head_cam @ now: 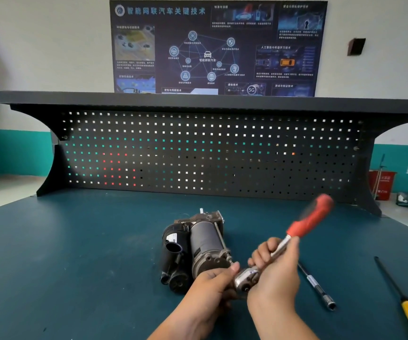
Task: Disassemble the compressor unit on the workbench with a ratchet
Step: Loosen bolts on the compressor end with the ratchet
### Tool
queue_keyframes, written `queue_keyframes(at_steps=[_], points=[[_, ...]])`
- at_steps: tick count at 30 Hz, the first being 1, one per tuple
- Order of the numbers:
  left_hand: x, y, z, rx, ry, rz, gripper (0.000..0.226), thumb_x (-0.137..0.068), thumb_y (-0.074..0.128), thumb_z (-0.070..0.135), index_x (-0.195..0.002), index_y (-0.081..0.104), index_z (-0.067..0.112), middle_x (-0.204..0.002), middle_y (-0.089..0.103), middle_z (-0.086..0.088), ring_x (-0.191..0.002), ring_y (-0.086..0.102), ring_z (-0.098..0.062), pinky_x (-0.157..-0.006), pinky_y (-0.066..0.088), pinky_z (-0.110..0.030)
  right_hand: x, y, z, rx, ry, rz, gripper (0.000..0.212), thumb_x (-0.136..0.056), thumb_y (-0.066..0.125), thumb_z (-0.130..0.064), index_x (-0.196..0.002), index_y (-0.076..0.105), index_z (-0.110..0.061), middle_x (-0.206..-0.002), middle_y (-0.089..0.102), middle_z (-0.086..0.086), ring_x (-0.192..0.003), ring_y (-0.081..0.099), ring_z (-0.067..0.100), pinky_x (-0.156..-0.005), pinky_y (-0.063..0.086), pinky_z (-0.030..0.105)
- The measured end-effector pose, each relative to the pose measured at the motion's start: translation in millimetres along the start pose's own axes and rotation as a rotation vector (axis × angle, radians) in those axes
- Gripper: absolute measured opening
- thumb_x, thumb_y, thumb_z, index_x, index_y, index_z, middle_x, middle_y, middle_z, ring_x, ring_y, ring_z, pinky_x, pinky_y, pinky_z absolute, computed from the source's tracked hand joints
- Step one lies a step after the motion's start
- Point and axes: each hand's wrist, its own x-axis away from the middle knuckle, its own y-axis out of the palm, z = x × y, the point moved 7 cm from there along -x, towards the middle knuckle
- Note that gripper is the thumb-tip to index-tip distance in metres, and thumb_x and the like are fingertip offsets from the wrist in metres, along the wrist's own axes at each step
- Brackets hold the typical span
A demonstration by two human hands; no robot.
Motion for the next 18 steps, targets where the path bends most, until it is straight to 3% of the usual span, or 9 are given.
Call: queue_keyframes(at_steps=[2, 5, 10, 12, 14, 16, 18], points=[[1.1, 0.5, 0.7, 0.012, 0.004, -0.006, 0.035, -0.085, 0.061, 0.029, -0.053, 0.058, 0.017, -0.052, 0.059, -0.004, -0.042, 0.056, -0.010, -0.043, 0.026, -0.019, -3.4, -6.0, 3.5, -0.101, 0.066, 0.078, 0.046, -0.099, 0.030, -0.047, -0.061, 0.034, -0.020, -0.041, 0.027, -0.010, -0.033, 0.023, 0.007, -0.051, 0.023, 0.027], [2.7, 0.2, -1.8, 0.024, -0.039, 0.013, 0.029, -0.084, 0.063, 0.031, -0.059, 0.057, 0.016, -0.059, 0.059, -0.006, -0.044, 0.058, -0.013, -0.040, 0.027, -0.018, -3.1, -1.1, 2.2, -0.037, 0.012, 0.020, 0.047, -0.098, 0.032, -0.046, -0.059, 0.036, -0.020, -0.042, 0.027, -0.009, -0.035, 0.023, 0.008, -0.049, 0.024, 0.026], [5.1, -2.2, -3.7, -0.010, -0.091, -0.003, 0.031, -0.085, 0.063, 0.032, -0.060, 0.050, 0.019, -0.054, 0.047, -0.001, -0.040, 0.052, -0.011, -0.043, 0.024, -0.019, 14.3, 32.7, -7.1, 0.359, -0.304, -0.395, 0.041, -0.089, 0.040, -0.044, -0.060, 0.043, -0.015, -0.046, 0.033, -0.008, -0.042, 0.027, 0.007, -0.042, 0.027, 0.018], [6.5, 1.9, -2.6, -0.015, -0.069, -0.029, 0.025, -0.078, 0.070, 0.028, -0.067, 0.052, 0.015, -0.055, 0.045, -0.002, -0.047, 0.049, -0.013, -0.049, 0.026, -0.023, 29.8, 45.6, -7.0, 0.530, -0.471, -0.603, 0.044, -0.086, 0.045, -0.047, -0.061, 0.043, -0.011, -0.049, 0.036, -0.002, -0.046, 0.031, 0.008, -0.046, 0.027, 0.022], [7.1, 5.8, 3.3, 0.043, 0.007, -0.033, 0.021, -0.057, 0.072, 0.031, -0.061, 0.061, 0.014, -0.058, 0.049, -0.003, -0.054, 0.050, -0.013, -0.057, 0.031, -0.024, 42.2, 52.6, -4.1, 0.758, -0.633, -0.723, 0.047, -0.084, 0.045, -0.051, -0.060, 0.045, -0.010, -0.053, 0.042, 0.005, -0.048, 0.038, 0.016, -0.047, 0.033, 0.035], [5.8, 6.4, 6.8, 0.097, 0.070, -0.029, 0.022, -0.046, 0.069, 0.034, -0.051, 0.065, 0.012, -0.055, 0.053, 0.001, -0.054, 0.054, -0.008, -0.060, 0.038, -0.021, 45.9, 54.2, -4.3, 0.884, -0.711, -0.714, 0.050, -0.084, 0.046, -0.052, -0.060, 0.048, -0.008, -0.054, 0.046, 0.009, -0.050, 0.043, 0.021, -0.048, 0.037, 0.041], [7.9, 6.3, 5.8, 0.037, 0.038, -0.049, 0.015, -0.057, 0.070, 0.024, -0.056, 0.063, 0.011, -0.059, 0.052, -0.006, -0.054, 0.051, -0.014, -0.056, 0.035, -0.024, 44.0, 50.9, -7.8, 0.756, -0.637, -0.627, 0.046, -0.083, 0.049, -0.050, -0.058, 0.048, -0.010, -0.052, 0.044, 0.007, -0.047, 0.039, 0.012, -0.045, 0.033, 0.031]])
